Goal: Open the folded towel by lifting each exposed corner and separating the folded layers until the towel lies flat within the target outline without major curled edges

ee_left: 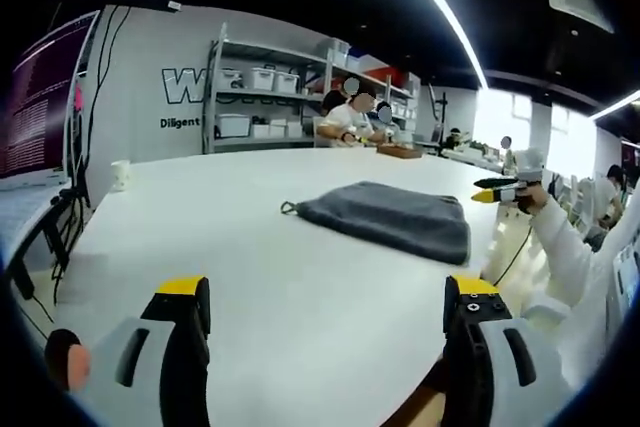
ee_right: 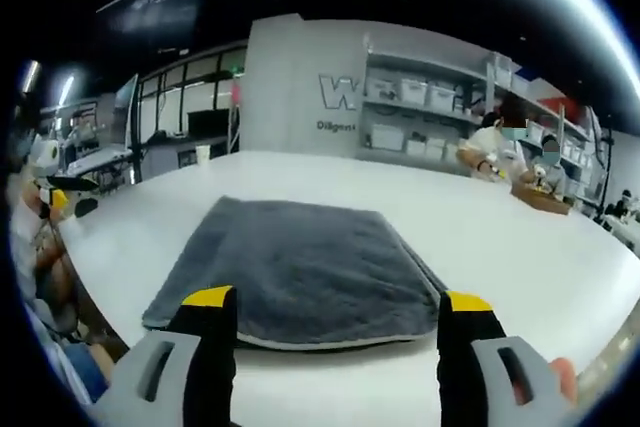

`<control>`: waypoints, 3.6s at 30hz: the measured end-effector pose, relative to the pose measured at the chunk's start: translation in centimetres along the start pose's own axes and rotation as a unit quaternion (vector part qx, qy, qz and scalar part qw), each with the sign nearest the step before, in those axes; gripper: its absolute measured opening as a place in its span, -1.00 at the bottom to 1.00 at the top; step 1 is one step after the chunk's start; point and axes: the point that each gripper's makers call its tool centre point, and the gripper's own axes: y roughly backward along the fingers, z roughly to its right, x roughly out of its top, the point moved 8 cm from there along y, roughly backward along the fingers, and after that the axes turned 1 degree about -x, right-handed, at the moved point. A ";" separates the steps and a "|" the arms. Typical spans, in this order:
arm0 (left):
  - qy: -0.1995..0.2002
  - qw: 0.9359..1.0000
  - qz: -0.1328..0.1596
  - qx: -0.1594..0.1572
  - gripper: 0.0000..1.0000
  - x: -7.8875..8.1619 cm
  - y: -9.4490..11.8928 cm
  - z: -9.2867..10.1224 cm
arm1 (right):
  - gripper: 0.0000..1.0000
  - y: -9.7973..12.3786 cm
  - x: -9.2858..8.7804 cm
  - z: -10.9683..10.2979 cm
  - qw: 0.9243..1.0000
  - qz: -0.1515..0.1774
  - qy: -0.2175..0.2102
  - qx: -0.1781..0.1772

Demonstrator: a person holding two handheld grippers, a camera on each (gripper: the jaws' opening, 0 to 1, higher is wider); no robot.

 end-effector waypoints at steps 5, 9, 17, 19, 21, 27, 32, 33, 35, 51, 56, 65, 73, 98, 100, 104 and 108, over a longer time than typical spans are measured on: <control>-0.006 1.000 -0.008 0.000 0.92 -0.1 -0.5 0.5 | 0.79 0.6 0.2 -0.5 1.000 0.011 -0.002 0.006; -0.016 1.000 -0.022 -0.011 0.92 -0.2 -1.3 1.5 | 0.91 0.9 -0.2 -0.8 1.000 0.005 -0.014 0.023; -0.030 0.999 -0.032 -0.017 0.93 -0.3 -2.7 2.7 | 0.98 1.5 -0.3 -1.0 0.999 0.009 -0.007 0.040; -0.030 0.999 -0.035 -0.016 0.93 -0.4 -3.0 2.9 | 0.98 1.8 -0.2 -1.1 0.999 0.009 -0.007 0.045; -0.027 0.999 -0.037 -0.015 0.93 -0.4 -3.2 3.1 | 0.98 2.0 -0.3 -1.0 0.999 0.015 -0.011 0.049; -0.026 0.999 -0.038 -0.020 0.93 -0.1 -4.2 4.3 | 0.98 2.9 -0.9 -0.6 0.999 0.006 -0.019 0.041; -0.037 0.998 -0.047 -0.033 0.93 0.5 -6.0 5.2 | 0.98 3.0 -0.8 -0.1 0.999 0.004 -0.017 0.037; -0.043 0.997 -0.048 -0.036 0.93 0.8 -6.4 5.5 | 0.98 3.1 -0.7 -0.2 0.999 0.004 -0.017 0.041; -0.057 0.996 -0.045 -0.045 0.92 1.5 -7.4 6.5 | 0.98 3.2 -0.8 -0.5 0.999 0.005 -0.020 0.048; -0.139 0.973 -0.081 -0.167 0.92 3.4 -17.3 16.1 | 0.98 5.7 -0.5 0.6 0.999 0.003 -0.030 0.036; -0.143 0.969 -0.082 -0.185 0.92 3.9 -20.1 18.3 | 0.98 6.4 -0.7 1.7 0.999 -0.007 -0.028 0.018; -0.161 0.961 -0.085 -0.210 0.90 4.8 -25.8 22.8 | 0.98 7.6 -1.0 3.0 0.999 -0.016 -0.037 0.005; -0.191 0.958 -0.072 -0.204 0.83 6.6 -30.1 25.6 | 0.98 8.4 -1.3 3.9 0.999 -0.023 -0.046 -0.015; -0.289 0.936 -0.091 -0.179 0.37 3.6 -38.6 32.5 | 0.98 8.6 -1.7 3.6 0.997 -0.040 -0.059 -0.009; -0.296 0.934 -0.094 -0.176 0.30 3.3 -38.9 32.5 | 0.98 8.5 -1.8 3.7 0.997 -0.043 -0.062 -0.009; -0.296 0.933 -0.102 -0.178 0.21 2.9 -39.2 32.7 | 0.98 8.7 -1.7 3.8 0.997 -0.039 -0.064 -0.009; -0.300 0.933 -0.096 -0.174 0.02 3.1 -39.2 32.9 | 0.98 8.7 -1.7 3.9 0.997 -0.039 -0.066 -0.008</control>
